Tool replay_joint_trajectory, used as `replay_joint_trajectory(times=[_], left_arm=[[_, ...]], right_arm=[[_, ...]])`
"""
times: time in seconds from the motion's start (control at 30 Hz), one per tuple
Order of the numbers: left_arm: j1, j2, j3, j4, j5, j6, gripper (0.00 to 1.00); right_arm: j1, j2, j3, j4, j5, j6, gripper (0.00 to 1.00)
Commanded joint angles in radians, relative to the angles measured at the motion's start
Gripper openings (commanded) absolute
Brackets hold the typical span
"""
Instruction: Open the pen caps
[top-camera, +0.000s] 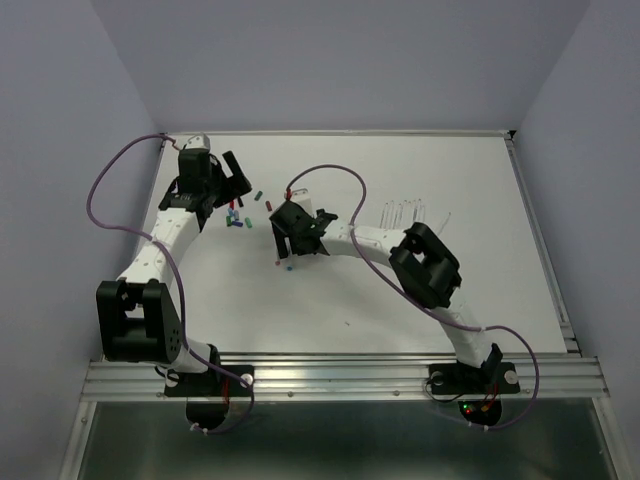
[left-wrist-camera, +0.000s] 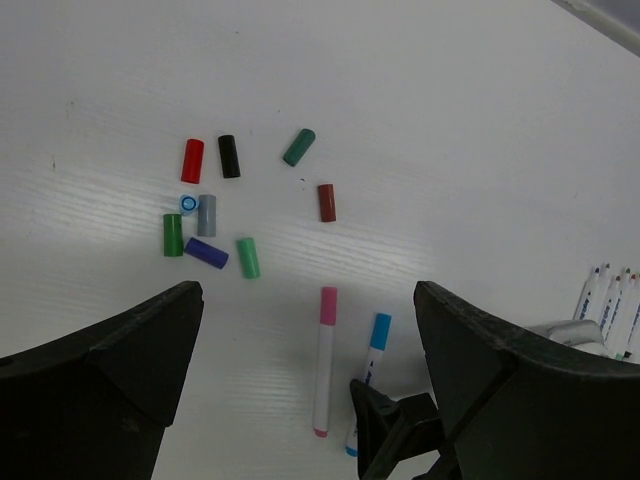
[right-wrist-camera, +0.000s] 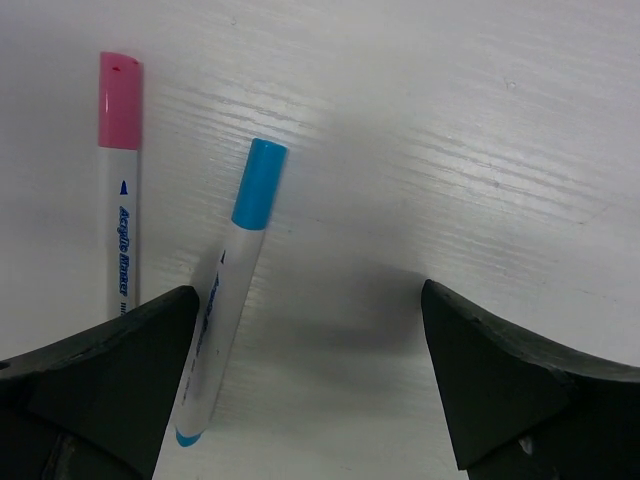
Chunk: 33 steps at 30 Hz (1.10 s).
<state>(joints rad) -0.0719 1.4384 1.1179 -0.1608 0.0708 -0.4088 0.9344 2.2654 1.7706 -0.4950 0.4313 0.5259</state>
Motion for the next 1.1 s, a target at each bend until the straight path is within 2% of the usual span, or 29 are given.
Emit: replay_joint_trajectory(times=[0.0, 0.13, 0.17, 0.23, 0.27, 0.3, 0.33, 0.43, 0.5, 0.53, 0.63, 0.7, 0.77, 0.8, 0.83, 0.87, 0.9, 1.0, 1.07], left_arm=[[0.017, -0.039, -0.021, 0.033, 0.001, 0.005, 0.99], [0.024, -0.038, -0.023, 0.032, 0.003, -0.001, 0.99], [0.026, -0.038, -0.023, 0.033, 0.004, -0.002, 0.99], [0.029, -0.038, -0.023, 0.032, 0.004, -0.004, 0.99], [0.030, -0.039, -0.024, 0.032, 0.004, -0.002, 0.99], [0.032, -0.039, -0.024, 0.033, 0.004, -0.002, 0.99], [0.034, -0.041, -0.026, 0.032, 0.004, -0.002, 0.99], [0.038, -0.045, -0.029, 0.033, 0.003, -0.002, 0.99], [0.040, -0.047, -0.032, 0.035, 0.006, -0.001, 0.99], [0.041, -0.047, -0.033, 0.038, 0.007, 0.001, 0.99], [0.044, -0.044, -0.033, 0.041, 0.026, 0.002, 0.99], [0.044, -0.045, -0.033, 0.043, 0.038, 0.004, 0.99], [0.044, -0.056, -0.035, 0.047, 0.073, 0.002, 0.99], [0.043, -0.064, -0.044, 0.067, 0.130, 0.008, 0.99], [0.043, -0.082, -0.053, 0.087, 0.171, 0.010, 0.99], [0.043, -0.090, -0.073, 0.110, 0.216, 0.013, 0.99], [0.043, -0.099, -0.084, 0.156, 0.327, 0.018, 0.99], [0.037, -0.111, -0.113, 0.276, 0.530, -0.001, 0.99], [0.011, -0.115, -0.127, 0.337, 0.590, -0.015, 0.99]], right_arm=[[0.020, -0.027, -0.081, -0.030, 0.020, 0.037, 0.97], [0.020, -0.049, -0.149, -0.031, 0.050, 0.051, 0.89], [0.020, -0.049, -0.157, -0.031, 0.060, 0.049, 0.79], [0.020, -0.050, -0.169, -0.031, 0.047, 0.043, 0.68], [0.020, -0.052, -0.172, -0.031, 0.022, 0.042, 0.56], [0.020, -0.050, -0.174, -0.030, 0.011, 0.039, 0.49], [0.020, -0.049, -0.174, -0.030, -0.002, 0.040, 0.34], [0.020, -0.055, -0.184, -0.030, -0.032, 0.034, 0.19], [0.020, -0.061, -0.192, -0.028, -0.040, 0.026, 0.15], [0.020, -0.072, -0.206, -0.025, -0.039, 0.022, 0.09], [-0.003, -0.093, -0.229, -0.008, -0.040, 0.005, 0.01], [-0.022, -0.147, -0.276, 0.030, -0.066, -0.016, 0.01], [-0.058, -0.210, -0.342, 0.160, -0.115, -0.070, 0.01], [-0.077, -0.290, -0.432, 0.288, -0.206, -0.084, 0.01], [-0.097, -0.335, -0.480, 0.358, -0.265, -0.107, 0.01], [-0.142, -0.378, -0.526, 0.425, -0.389, -0.113, 0.01], [-0.164, -0.458, -0.599, 0.544, -0.434, -0.112, 0.01], [-0.204, -0.584, -0.701, 0.707, -0.589, -0.121, 0.01], [-0.217, -0.628, -0.723, 0.748, -0.661, -0.147, 0.01]])
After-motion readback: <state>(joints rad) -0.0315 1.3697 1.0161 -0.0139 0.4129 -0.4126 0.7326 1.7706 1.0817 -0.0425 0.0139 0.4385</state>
